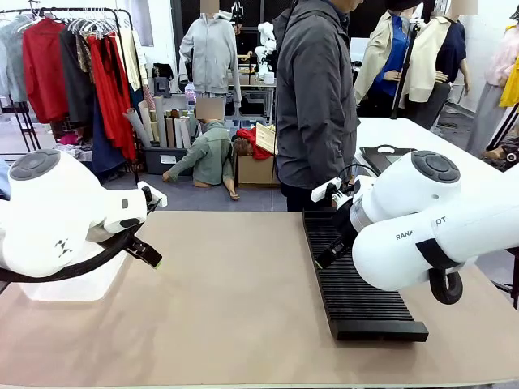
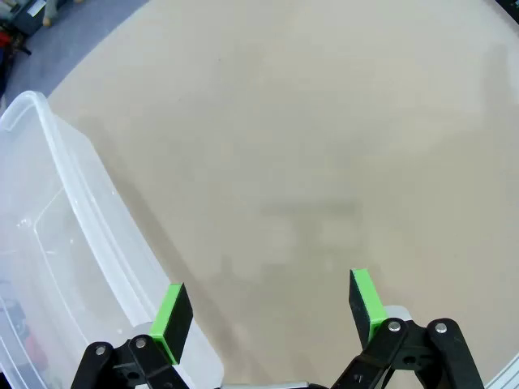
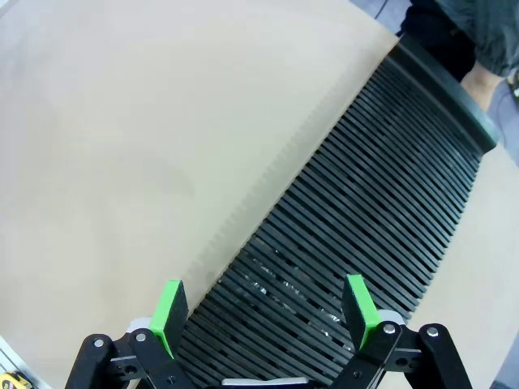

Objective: Sort PCBs into racks and boxes based on the side picked up.
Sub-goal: Pick up the Blank PCB handed by the Human.

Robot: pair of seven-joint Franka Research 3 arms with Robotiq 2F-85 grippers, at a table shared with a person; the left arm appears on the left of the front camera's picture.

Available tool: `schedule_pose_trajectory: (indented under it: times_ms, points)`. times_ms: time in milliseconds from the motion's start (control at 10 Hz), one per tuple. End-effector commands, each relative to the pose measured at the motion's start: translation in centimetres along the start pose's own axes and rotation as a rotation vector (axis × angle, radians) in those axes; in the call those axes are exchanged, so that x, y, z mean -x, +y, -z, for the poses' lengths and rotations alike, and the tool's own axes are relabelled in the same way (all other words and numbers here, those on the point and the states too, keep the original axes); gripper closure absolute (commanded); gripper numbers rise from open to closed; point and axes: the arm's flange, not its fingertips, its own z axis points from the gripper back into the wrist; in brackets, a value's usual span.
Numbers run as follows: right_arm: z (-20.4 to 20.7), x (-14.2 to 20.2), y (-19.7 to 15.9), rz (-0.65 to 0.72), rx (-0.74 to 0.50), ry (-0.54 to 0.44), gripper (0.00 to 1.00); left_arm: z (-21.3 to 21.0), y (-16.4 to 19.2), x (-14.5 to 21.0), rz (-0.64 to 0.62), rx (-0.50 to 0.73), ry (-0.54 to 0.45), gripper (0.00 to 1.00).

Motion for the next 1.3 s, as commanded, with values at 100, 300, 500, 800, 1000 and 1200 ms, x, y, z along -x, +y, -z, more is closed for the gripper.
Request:
schedule_pose_trajectory:
  times_ms: [100, 300, 500, 800, 1000, 1200]
  points:
    - [0.0, 0.0, 0.0, 0.000, 0.000, 0.000, 0.00, 0.0, 0.0, 0.0, 0.000, 0.000, 0.000, 0.00]
    - [0.0, 0.0, 0.0, 0.000, 0.000, 0.000, 0.00, 0.0, 0.0, 0.0, 0.000, 0.000, 0.000, 0.00]
    - [-0.3, -0.9, -0.6, -0.010, 0.020, 0.004, 0.00, -0.6, 0.3, -0.3, -0.022, 0.001, -0.006, 0.00]
    - [-1.7, -2.4, -1.7, -0.003, 0.020, 0.002, 0.00, -1.3, 1.3, -1.4, -0.050, 0.030, -0.003, 0.00]
    - [-2.8, -4.0, -3.2, 0.054, -0.049, 0.032, 0.00, -1.7, 2.8, -2.8, -0.084, 0.105, 0.025, 0.00]
    - [-4.2, -5.3, -5.8, 0.189, -0.147, 0.115, 0.00, -2.7, 4.8, -4.8, -0.163, 0.186, 0.072, 0.00]
